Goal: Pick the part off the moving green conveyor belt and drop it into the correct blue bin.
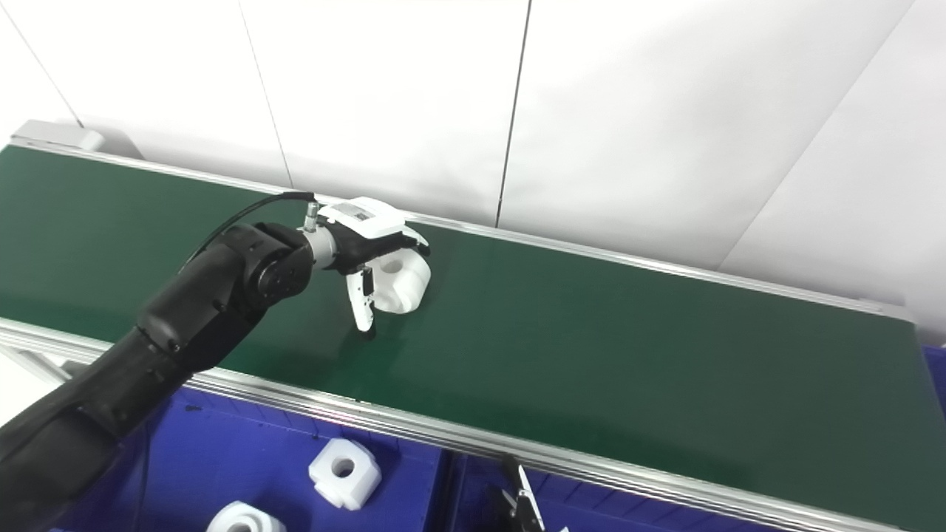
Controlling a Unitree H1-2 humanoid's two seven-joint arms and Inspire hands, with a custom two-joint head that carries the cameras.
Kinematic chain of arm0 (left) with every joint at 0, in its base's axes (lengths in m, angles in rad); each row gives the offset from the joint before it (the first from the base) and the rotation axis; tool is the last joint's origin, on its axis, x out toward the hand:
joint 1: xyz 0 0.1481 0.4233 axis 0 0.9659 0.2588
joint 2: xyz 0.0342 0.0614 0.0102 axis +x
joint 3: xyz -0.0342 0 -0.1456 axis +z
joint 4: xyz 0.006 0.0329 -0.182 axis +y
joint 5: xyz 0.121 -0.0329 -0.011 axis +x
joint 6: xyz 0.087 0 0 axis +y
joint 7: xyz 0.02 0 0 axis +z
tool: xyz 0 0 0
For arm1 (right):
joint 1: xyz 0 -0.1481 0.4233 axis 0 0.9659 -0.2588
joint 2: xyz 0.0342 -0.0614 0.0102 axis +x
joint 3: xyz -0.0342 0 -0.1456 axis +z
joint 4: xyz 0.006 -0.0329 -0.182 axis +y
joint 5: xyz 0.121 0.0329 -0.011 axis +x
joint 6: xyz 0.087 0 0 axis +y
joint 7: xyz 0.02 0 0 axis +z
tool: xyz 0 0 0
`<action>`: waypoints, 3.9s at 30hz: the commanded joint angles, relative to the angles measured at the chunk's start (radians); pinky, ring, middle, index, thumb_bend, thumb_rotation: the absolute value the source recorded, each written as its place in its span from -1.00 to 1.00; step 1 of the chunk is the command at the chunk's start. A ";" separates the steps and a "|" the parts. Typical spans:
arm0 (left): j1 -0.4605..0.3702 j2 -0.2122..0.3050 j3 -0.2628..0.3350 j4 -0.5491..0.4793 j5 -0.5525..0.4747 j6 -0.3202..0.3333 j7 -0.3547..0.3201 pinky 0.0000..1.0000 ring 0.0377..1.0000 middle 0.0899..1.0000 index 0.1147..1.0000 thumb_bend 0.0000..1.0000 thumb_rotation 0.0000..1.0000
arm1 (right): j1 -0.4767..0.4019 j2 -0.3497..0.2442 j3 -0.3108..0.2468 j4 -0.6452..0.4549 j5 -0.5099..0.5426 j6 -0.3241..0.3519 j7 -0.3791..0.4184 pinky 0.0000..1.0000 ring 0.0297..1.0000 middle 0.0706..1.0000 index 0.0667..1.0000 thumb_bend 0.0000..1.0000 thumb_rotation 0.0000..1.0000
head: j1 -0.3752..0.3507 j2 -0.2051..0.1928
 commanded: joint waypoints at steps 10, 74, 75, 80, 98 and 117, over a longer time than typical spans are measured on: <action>-0.007 -0.080 0.026 0.235 -0.077 -0.179 0.488 -0.30 -0.18 -0.16 -0.03 0.13 -0.99 | 0.023 0.011 0.006 -0.053 0.009 -0.013 0.017 0.84 0.80 0.95 1.00 0.82 0.94 | -0.015 0.009; 0.831 0.136 0.418 -0.794 -0.287 0.022 0.135 -0.30 -0.15 -0.15 -0.12 0.04 -1.00 | 0.087 -0.130 -0.048 -0.341 0.143 0.213 0.117 1.00 0.78 1.00 1.00 0.74 1.00 | 0.370 0.292; 0.850 0.135 0.424 -0.797 -0.280 0.022 0.134 -0.28 -0.12 -0.14 -0.13 0.04 -1.00 | 0.085 -0.133 -0.048 -0.343 0.149 0.215 0.121 1.00 0.76 0.99 1.00 0.74 1.00 | 0.370 0.292; 0.938 0.129 0.444 -0.768 -0.253 -0.023 0.171 -0.28 -0.11 -0.14 -0.13 0.05 -1.00 | 0.075 -0.147 -0.053 -0.357 0.174 0.236 0.139 1.00 0.74 0.98 1.00 0.74 1.00 | 0.377 0.299; 1.063 0.155 0.560 -0.708 -0.131 -0.041 0.200 -0.14 0.07 0.15 0.15 0.58 -0.40 | 0.066 -0.155 -0.064 -0.344 0.193 0.243 0.162 0.91 0.69 0.92 1.00 0.74 0.87 | 0.343 0.288; 1.060 0.153 0.625 -0.777 -0.032 -0.071 0.172 0.76 0.78 0.79 0.81 1.00 0.56 | 0.077 -0.155 -0.066 -0.353 0.192 0.242 0.165 0.91 0.67 0.93 1.00 0.72 0.88 | 0.332 0.291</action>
